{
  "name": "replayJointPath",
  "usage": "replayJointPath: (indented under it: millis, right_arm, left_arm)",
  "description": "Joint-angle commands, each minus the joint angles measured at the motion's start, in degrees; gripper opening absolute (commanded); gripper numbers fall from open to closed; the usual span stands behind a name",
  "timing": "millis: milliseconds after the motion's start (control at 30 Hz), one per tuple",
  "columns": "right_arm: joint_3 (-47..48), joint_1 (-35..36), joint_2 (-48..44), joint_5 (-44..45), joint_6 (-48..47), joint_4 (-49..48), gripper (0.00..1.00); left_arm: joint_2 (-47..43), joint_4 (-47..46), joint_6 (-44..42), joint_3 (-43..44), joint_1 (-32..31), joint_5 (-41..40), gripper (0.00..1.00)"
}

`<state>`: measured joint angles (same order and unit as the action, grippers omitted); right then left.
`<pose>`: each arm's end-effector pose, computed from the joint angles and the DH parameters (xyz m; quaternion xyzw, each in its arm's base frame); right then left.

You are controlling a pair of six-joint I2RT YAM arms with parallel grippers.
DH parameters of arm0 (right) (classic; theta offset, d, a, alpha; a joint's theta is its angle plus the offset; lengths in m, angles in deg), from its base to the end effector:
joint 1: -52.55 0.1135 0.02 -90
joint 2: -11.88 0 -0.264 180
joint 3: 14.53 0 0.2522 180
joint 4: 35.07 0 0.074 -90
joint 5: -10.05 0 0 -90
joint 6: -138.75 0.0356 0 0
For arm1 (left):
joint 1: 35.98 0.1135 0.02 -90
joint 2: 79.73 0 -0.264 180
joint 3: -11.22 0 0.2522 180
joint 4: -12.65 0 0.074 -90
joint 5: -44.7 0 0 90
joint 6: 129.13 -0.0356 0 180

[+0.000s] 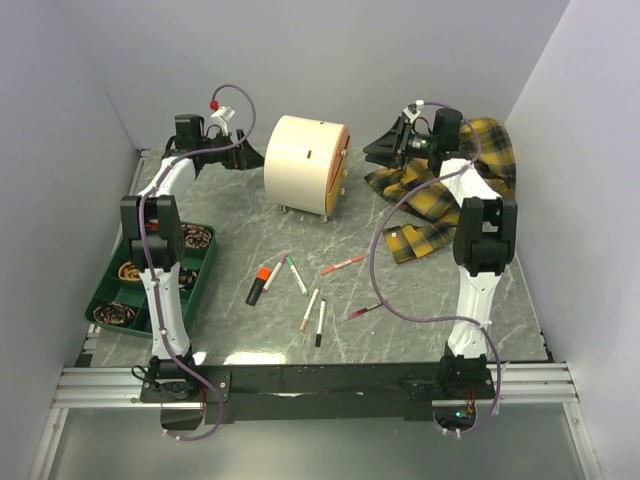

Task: Sort the stationery into containers
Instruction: Open the drawer in the storage box.

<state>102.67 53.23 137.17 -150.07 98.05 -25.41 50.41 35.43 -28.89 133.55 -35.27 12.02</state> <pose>0.5038 0.0395 0.2672 -0.0364 0.7420 0.6244 0.2414 0.5206 -0.0235 0.2336 0.1639 0.7814 -0.4513 0.3987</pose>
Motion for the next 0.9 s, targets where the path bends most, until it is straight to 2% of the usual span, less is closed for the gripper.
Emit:
replayJointPath:
  millis: [0,433,867]
  right_arm:
    - [3.52,-0.34,0.91,-1.07,4.05,-4.52,0.55]
    - [8.18,3.79,3.99,-0.36,4.4,-4.25,0.56]
    - [9.68,5.9,5.05,0.87,0.54,0.67,0.56]
  left_arm:
    - [1.07,4.69,-5.05,2.61,-0.36,-1.16,0.99]
    - [1.34,4.43,-4.53,2.08,-0.45,-1.25,0.99]
    - [1.25,1.88,-1.89,1.46,0.17,-0.63,0.99]
